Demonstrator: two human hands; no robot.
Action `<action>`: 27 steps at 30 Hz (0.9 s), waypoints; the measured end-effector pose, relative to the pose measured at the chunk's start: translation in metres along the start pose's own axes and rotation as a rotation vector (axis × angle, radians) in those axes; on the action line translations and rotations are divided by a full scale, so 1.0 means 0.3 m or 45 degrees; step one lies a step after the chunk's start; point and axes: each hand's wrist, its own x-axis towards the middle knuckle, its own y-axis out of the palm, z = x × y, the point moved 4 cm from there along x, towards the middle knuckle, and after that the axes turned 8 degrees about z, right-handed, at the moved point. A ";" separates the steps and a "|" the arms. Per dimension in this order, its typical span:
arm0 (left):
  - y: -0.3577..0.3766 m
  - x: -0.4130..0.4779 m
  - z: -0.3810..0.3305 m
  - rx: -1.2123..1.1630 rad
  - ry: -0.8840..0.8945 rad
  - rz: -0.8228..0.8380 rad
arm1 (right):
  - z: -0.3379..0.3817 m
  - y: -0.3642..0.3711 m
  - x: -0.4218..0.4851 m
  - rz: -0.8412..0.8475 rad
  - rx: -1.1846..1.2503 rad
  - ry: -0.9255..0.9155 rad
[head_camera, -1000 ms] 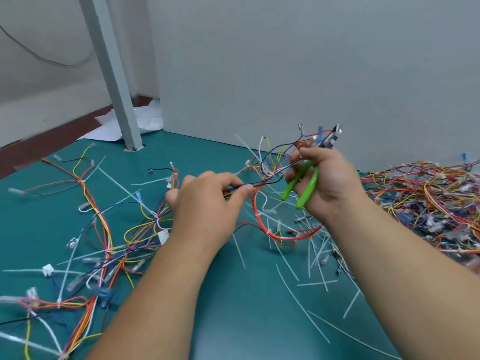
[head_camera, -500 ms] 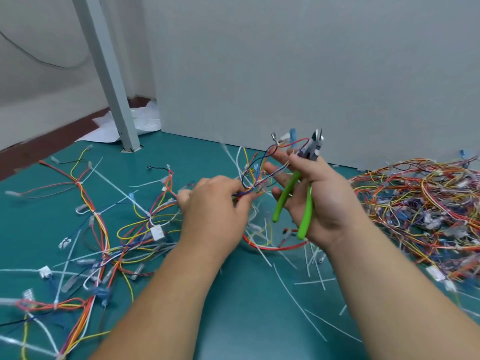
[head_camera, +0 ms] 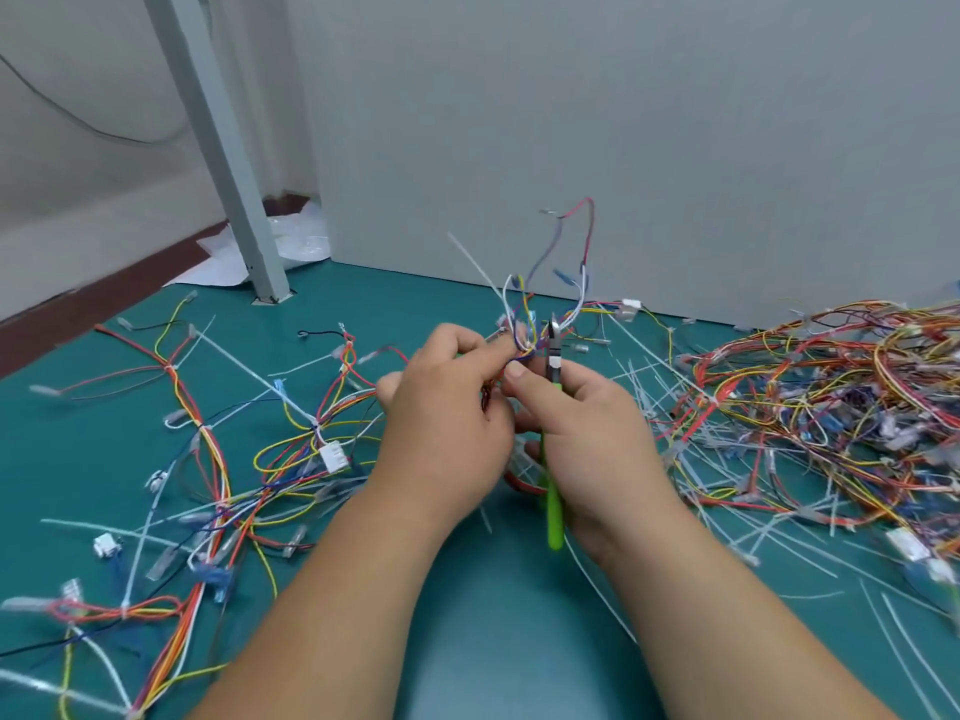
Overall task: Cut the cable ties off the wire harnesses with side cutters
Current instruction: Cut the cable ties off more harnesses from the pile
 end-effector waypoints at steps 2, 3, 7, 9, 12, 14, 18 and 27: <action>0.009 0.001 0.010 0.118 0.019 0.054 | -0.003 -0.006 0.007 -0.024 0.028 0.013; 0.009 0.001 0.014 0.175 0.028 0.048 | -0.002 -0.008 0.011 -0.020 0.046 0.017; -0.011 0.000 0.013 0.295 0.026 -0.116 | 0.004 -0.024 0.028 -0.053 0.122 0.025; -0.025 0.006 0.027 0.298 -0.049 -0.114 | 0.008 -0.043 0.040 -0.110 0.213 0.037; -0.041 0.016 0.039 0.248 -0.132 -0.083 | 0.021 -0.063 0.058 -0.077 0.545 0.064; -0.049 0.018 0.034 0.233 -0.116 -0.119 | 0.036 -0.079 0.068 -0.066 0.731 0.057; -0.068 0.014 0.048 0.296 -0.206 -0.220 | 0.071 -0.108 0.082 0.018 0.551 0.022; -0.042 0.002 0.001 0.238 -0.098 -0.041 | 0.098 -0.085 0.091 -0.105 0.419 -0.020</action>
